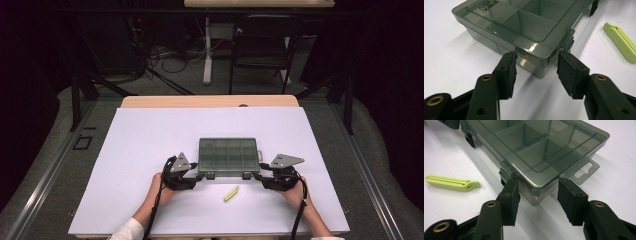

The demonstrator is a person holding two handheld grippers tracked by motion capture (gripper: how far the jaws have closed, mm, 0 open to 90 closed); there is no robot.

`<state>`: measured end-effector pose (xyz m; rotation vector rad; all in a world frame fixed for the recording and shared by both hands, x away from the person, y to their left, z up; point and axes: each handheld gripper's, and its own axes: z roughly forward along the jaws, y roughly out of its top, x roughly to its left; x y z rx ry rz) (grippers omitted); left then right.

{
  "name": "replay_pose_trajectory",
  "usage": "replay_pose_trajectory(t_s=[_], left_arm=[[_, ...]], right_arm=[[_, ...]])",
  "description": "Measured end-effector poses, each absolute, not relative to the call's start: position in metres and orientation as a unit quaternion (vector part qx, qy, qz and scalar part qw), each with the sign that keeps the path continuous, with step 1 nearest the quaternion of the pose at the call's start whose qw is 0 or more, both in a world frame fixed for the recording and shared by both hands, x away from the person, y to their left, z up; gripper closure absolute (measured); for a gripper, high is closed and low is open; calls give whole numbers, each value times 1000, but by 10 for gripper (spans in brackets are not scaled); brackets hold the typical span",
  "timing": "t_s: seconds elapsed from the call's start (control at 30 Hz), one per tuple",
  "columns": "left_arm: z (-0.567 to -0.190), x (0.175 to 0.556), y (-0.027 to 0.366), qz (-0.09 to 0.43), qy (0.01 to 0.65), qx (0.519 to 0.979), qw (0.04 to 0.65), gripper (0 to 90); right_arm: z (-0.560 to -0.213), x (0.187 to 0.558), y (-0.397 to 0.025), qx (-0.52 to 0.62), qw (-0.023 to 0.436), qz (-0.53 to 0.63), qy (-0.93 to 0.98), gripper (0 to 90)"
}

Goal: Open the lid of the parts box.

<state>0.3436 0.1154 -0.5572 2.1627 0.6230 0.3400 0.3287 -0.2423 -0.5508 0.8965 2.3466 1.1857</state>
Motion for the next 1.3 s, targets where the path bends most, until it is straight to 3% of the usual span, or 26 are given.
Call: replay_pose_trajectory(t_s=[0.47, 0.67, 1.3], left_arm=[[-558, 344, 116, 129, 252, 863, 418, 504], [-559, 344, 114, 129, 253, 865, 414, 462], [-557, 344, 116, 126, 258, 860, 422, 518]], right_arm=[[-553, 329, -241, 320, 179, 411, 835, 509], [-553, 330, -241, 317, 180, 410, 836, 500], [-553, 330, -242, 320, 173, 415, 834, 521]])
